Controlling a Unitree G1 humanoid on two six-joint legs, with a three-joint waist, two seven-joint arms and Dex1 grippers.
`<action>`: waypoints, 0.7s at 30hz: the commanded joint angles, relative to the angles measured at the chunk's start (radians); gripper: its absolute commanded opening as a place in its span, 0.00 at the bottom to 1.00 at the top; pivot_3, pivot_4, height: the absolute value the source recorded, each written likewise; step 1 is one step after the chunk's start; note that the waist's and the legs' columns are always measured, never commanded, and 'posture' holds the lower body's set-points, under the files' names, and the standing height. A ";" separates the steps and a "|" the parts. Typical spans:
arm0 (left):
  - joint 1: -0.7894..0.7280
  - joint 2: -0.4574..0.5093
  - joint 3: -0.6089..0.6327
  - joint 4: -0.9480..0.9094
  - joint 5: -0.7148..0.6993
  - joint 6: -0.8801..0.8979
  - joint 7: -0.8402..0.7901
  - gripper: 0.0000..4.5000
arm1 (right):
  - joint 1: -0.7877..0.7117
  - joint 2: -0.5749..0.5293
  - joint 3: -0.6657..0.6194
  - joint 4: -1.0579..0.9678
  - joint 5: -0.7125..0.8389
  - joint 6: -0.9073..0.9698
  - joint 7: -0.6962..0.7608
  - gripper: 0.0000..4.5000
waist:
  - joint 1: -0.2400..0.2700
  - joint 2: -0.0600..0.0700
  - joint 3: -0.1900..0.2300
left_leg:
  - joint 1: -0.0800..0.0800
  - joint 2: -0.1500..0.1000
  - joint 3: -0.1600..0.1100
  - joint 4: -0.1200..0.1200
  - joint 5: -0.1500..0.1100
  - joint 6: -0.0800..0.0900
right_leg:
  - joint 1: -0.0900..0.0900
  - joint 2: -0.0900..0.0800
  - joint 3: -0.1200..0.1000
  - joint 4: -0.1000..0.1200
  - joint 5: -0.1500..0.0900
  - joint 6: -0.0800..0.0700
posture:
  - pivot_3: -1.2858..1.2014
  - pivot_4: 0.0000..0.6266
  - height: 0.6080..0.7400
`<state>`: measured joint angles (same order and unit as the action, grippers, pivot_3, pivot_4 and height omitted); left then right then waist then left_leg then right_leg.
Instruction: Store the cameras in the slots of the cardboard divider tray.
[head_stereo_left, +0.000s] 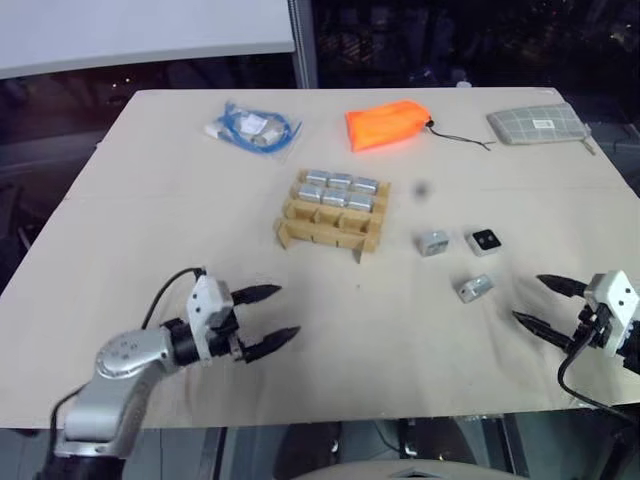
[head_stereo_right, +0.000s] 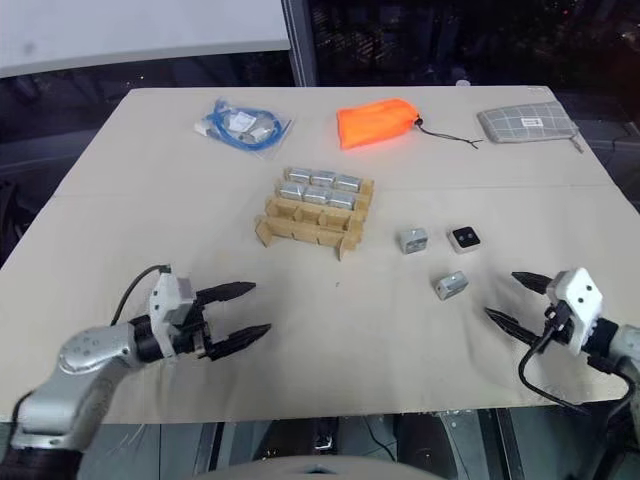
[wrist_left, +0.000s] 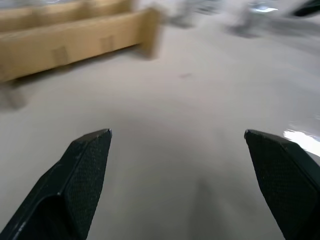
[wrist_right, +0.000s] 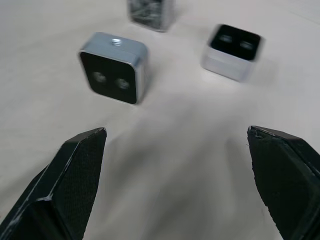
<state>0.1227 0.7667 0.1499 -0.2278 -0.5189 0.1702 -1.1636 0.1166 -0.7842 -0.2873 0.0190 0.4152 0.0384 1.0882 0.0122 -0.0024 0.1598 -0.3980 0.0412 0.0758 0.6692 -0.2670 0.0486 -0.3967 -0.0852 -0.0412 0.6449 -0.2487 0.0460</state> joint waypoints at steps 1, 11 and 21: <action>-0.071 0.057 -0.006 -0.006 -0.012 -0.013 -0.094 0.98 | -0.075 -0.049 0.047 0.038 -0.019 -0.010 0.083 1.00 | 0.000 0.000 0.000 | 0.000 0.000 0.000 0.000 0.000 0.000 | 0.000 0.000 0.000 0.000 0.000 0.000 | 0.52 0.24 1.00; -0.213 0.251 0.004 -0.053 -0.083 0.083 -0.326 0.98 | -0.449 -0.190 0.252 0.247 -0.125 -0.071 0.371 1.00 | -0.004 -0.002 0.005 | -0.001 0.000 0.001 0.000 0.000 -0.001 | -0.001 0.001 0.000 0.000 0.002 0.004 | 0.52 0.24 1.00; -0.274 0.294 0.017 -0.105 -0.117 0.155 -0.324 0.98 | -0.644 -0.114 0.420 0.381 -0.205 -0.151 0.485 1.00 | -0.002 -0.003 0.009 | -0.003 -0.001 0.002 0.000 0.003 -0.005 | -0.002 0.001 0.000 -0.002 0.002 0.005 | 0.52 0.24 1.00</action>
<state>-0.1602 1.0548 0.1484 -0.2970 -0.6237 0.3207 -1.4949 -0.4980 -0.8956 0.1317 0.3931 0.2167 -0.0814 1.5134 0.0101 -0.0058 0.1688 -0.4010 0.0407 0.0776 0.6691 -0.2644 0.0440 -0.3985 -0.0841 -0.0409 0.6431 -0.2469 0.0512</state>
